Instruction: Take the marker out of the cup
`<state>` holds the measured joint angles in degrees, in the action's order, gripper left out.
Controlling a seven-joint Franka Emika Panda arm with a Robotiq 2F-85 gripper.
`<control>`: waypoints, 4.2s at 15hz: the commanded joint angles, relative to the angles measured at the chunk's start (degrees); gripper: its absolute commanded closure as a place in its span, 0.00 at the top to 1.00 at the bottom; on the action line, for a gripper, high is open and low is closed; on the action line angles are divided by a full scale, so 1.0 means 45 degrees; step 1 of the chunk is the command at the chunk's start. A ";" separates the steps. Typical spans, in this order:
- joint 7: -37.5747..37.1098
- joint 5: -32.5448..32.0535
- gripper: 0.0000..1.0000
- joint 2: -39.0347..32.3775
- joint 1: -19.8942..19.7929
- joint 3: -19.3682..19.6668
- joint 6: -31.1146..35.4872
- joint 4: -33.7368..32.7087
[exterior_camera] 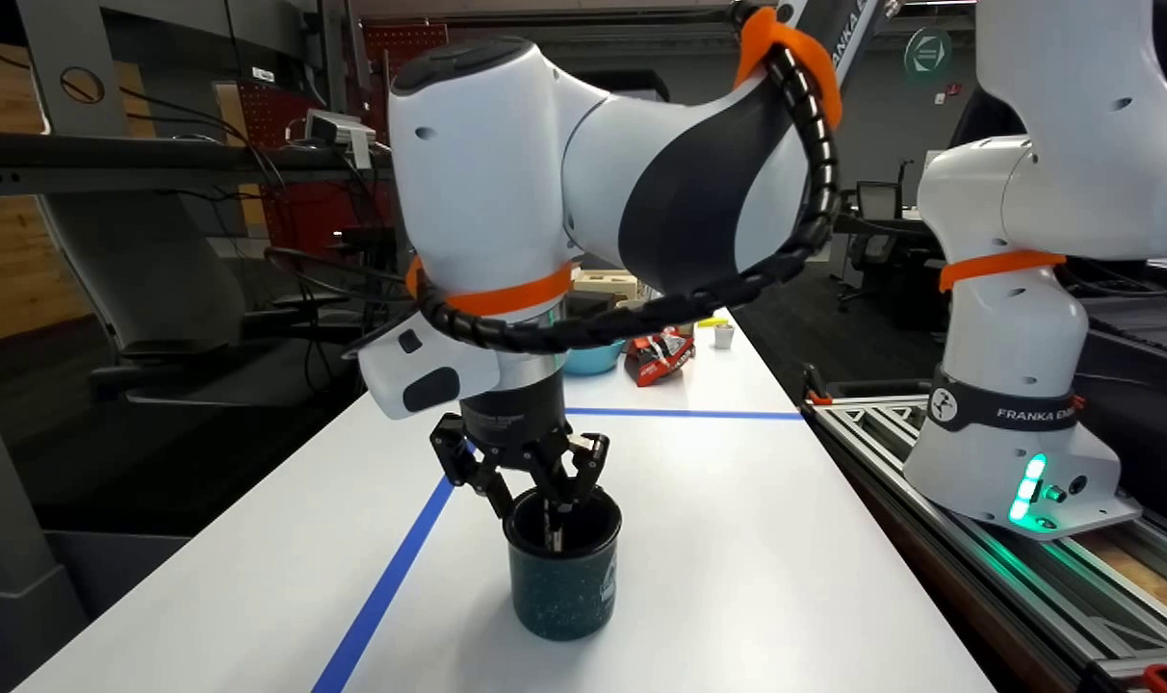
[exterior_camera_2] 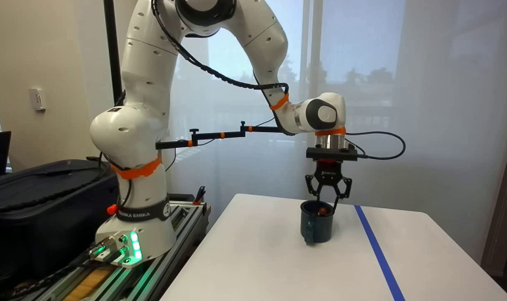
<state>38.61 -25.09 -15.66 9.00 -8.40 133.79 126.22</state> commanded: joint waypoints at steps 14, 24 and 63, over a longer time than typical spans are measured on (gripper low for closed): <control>-0.0441 -0.0438 0.65 -0.0213 0.0023 0.0001 0.0045 -0.0612; -0.0817 -0.0301 0.67 0.1509 0.0016 -0.0134 -0.0191 0.0446; -0.1404 -0.0656 0.49 -0.0297 0.0139 -0.0116 -0.0302 -0.0302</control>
<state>33.77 -26.15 -15.38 9.10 -8.98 132.84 126.40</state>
